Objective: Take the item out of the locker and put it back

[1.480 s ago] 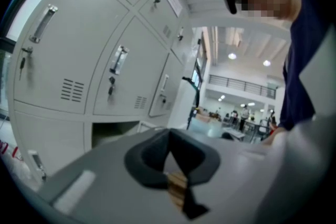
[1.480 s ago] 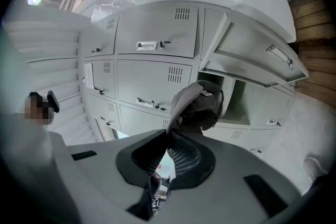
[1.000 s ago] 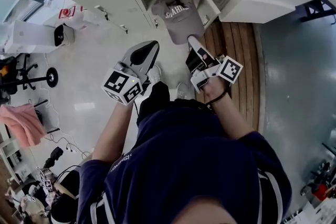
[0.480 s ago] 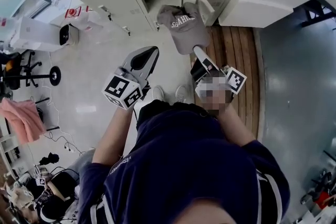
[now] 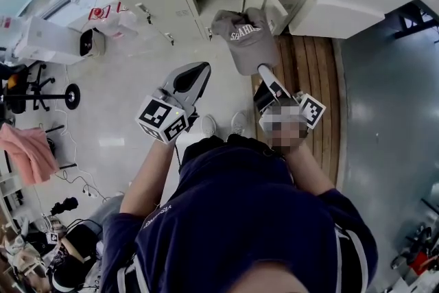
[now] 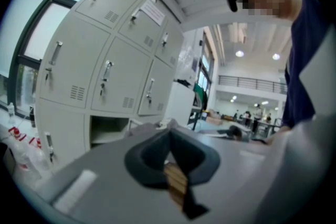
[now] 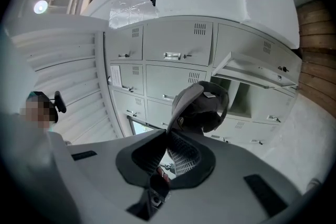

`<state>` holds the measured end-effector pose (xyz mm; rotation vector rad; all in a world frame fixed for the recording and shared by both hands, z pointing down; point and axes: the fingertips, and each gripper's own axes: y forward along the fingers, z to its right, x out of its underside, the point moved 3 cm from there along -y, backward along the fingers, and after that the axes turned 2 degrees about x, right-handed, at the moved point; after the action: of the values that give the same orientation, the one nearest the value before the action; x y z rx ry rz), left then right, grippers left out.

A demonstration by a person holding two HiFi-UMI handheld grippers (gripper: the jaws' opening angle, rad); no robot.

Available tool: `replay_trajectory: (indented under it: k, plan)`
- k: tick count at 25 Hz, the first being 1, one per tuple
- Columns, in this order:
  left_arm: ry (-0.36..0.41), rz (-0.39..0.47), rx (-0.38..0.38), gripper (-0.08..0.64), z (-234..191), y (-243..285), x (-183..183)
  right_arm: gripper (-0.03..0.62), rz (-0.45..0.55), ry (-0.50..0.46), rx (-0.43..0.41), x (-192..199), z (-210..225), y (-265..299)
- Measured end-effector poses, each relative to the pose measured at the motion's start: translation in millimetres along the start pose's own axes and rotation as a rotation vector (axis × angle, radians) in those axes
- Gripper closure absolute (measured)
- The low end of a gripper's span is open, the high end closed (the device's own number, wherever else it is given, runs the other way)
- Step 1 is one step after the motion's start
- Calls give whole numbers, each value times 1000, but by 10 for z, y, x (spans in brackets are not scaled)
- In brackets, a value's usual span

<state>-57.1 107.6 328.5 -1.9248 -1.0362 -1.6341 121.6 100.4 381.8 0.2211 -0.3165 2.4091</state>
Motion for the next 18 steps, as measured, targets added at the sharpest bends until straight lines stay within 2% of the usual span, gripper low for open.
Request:
replay_trajectory:
  k: [10,18]
  plan:
    - [2,-5,35,557,-90,-50,-21,571,5,-28,17,126,-13,107]
    - [-9,-21,41,557,-164,-2,22,571,15,-8,20,125,52,199]
